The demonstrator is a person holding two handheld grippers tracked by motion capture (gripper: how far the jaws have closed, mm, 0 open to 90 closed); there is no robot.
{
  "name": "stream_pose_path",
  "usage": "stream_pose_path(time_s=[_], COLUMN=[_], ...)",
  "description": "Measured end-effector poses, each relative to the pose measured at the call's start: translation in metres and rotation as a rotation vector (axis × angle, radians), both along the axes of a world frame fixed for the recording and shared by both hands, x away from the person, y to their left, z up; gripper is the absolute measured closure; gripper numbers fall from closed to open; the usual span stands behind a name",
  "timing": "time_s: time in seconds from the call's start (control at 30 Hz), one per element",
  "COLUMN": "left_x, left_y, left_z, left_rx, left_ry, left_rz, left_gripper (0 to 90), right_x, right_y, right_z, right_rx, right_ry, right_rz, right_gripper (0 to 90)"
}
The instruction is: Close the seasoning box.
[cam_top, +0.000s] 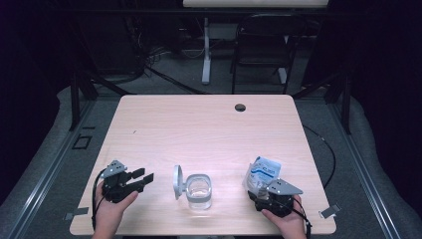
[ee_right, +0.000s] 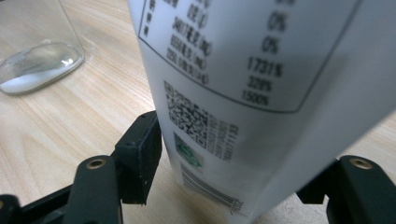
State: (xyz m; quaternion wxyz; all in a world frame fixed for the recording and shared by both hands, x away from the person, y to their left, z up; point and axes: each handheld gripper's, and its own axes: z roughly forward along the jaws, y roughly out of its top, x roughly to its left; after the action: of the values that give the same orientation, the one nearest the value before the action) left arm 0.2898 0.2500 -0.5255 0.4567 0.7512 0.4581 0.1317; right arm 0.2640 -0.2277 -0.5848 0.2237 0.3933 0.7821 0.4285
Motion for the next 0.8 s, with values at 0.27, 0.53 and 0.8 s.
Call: stream_pose_path(time_s=[0.27,0.53,0.8], left_x=[-0.003,-0.004,-0.004], left_y=[0.005,0.008,0.008], left_z=[-0.001,-0.001,0.0], left_rx=[-0.003,-0.006,-0.002], left_ry=[0.01,0.007,0.008], left_rz=[0.015,0.024,0.023], left_gripper=[52.8,52.8,52.8], right_x=[0.003,0.006,0.006], right_y=[0.004,0.011,0.016], right_z=[0.0,0.004,0.007], right_rx=[-0.008,-0.05,-0.07], right_ry=[-0.005,0.0,0.001], right_rz=[-0.024,-0.022,-0.035], right_gripper=[36.2,39.1,39.9])
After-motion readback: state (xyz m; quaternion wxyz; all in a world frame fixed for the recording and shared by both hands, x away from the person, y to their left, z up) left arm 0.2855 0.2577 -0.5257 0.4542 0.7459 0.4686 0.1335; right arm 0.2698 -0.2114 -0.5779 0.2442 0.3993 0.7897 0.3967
